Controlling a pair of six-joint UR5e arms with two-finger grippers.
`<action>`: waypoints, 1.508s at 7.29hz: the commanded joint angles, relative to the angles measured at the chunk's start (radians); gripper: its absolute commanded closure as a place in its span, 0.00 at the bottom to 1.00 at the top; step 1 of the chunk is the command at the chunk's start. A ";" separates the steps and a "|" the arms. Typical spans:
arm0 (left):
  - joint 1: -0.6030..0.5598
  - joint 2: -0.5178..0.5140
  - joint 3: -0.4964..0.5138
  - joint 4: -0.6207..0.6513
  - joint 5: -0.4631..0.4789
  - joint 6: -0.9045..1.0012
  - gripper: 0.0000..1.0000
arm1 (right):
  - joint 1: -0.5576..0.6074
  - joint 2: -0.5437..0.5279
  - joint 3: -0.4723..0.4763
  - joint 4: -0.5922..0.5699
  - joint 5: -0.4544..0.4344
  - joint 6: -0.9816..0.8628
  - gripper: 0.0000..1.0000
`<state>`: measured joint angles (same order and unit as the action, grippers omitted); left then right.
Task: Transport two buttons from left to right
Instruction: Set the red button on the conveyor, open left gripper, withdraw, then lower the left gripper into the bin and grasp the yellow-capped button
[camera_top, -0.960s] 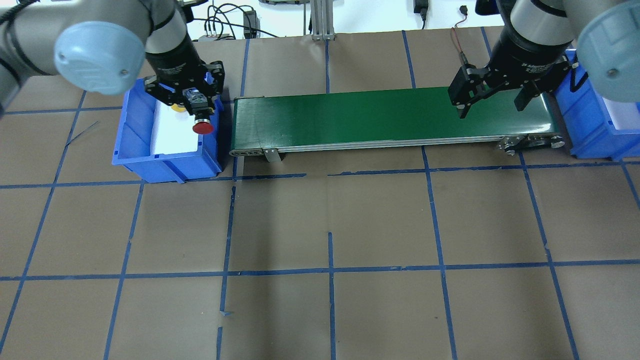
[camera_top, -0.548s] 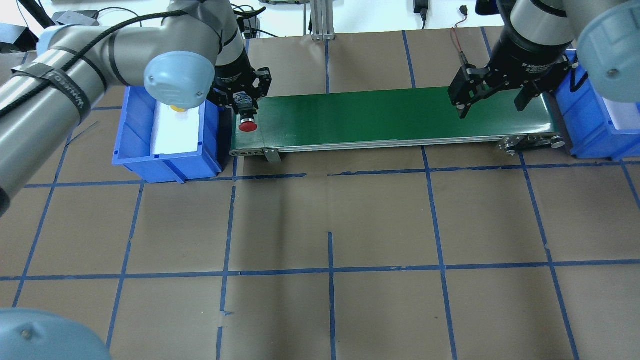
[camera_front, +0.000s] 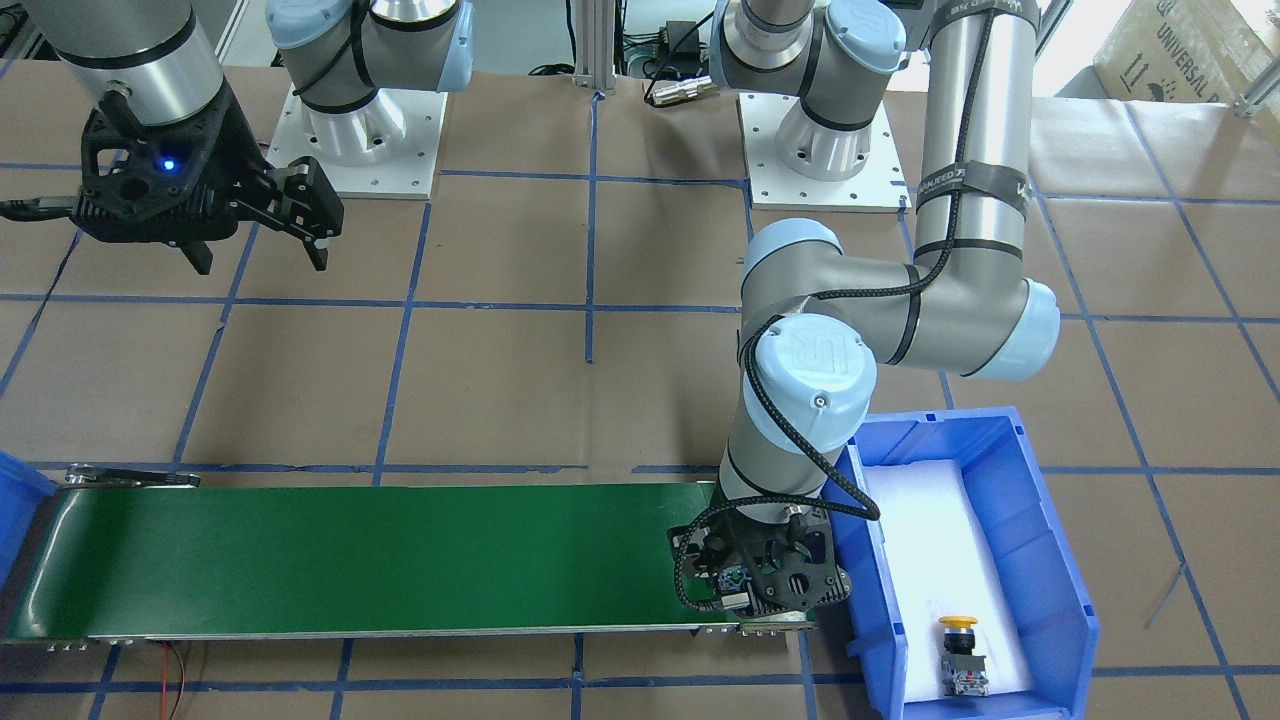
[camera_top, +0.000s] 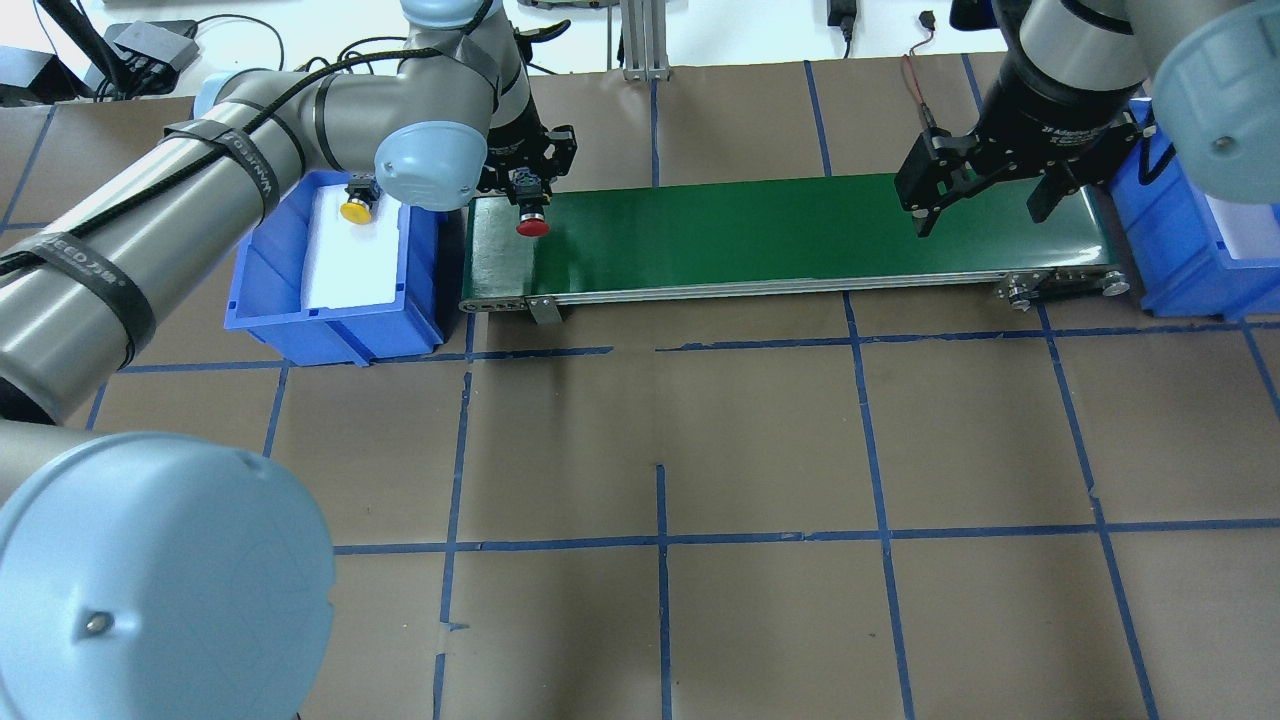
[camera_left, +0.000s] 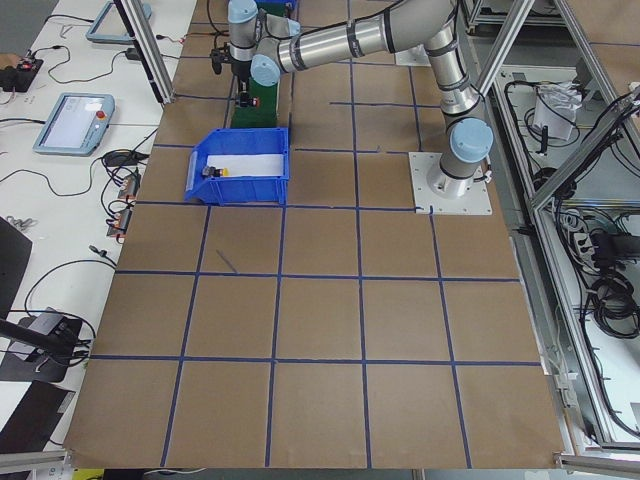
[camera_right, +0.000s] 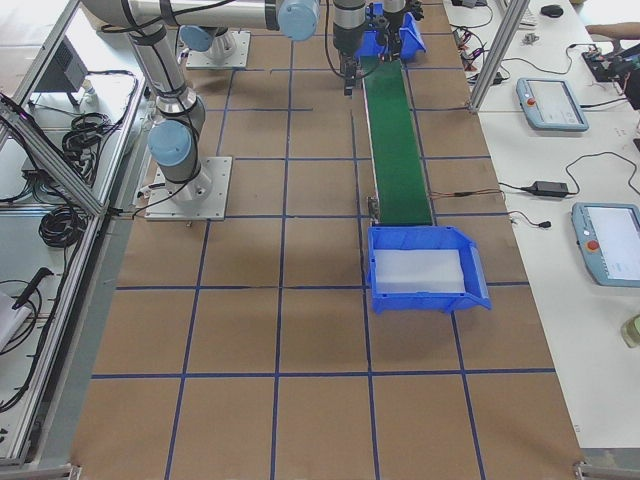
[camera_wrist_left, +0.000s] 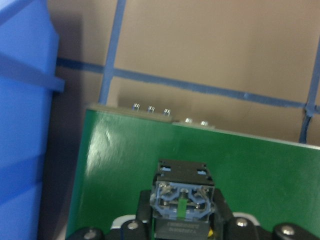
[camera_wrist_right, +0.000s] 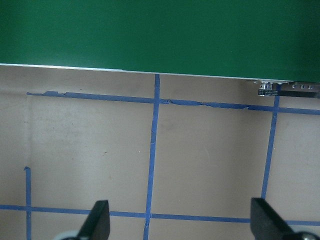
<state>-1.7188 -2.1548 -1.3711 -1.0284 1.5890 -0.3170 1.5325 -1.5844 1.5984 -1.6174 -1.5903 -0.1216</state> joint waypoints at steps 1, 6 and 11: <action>-0.004 -0.023 0.015 0.002 -0.006 0.015 0.12 | 0.000 0.000 0.000 -0.001 -0.002 -0.003 0.00; 0.071 0.100 0.018 -0.186 0.017 0.204 0.00 | 0.000 0.000 0.006 0.001 -0.004 -0.004 0.00; 0.398 0.158 0.010 -0.319 0.005 0.656 0.00 | 0.000 0.000 0.026 -0.025 -0.007 -0.007 0.00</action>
<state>-1.3724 -1.9666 -1.3625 -1.3538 1.5948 0.2511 1.5324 -1.5902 1.6362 -1.6414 -1.5940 -0.1281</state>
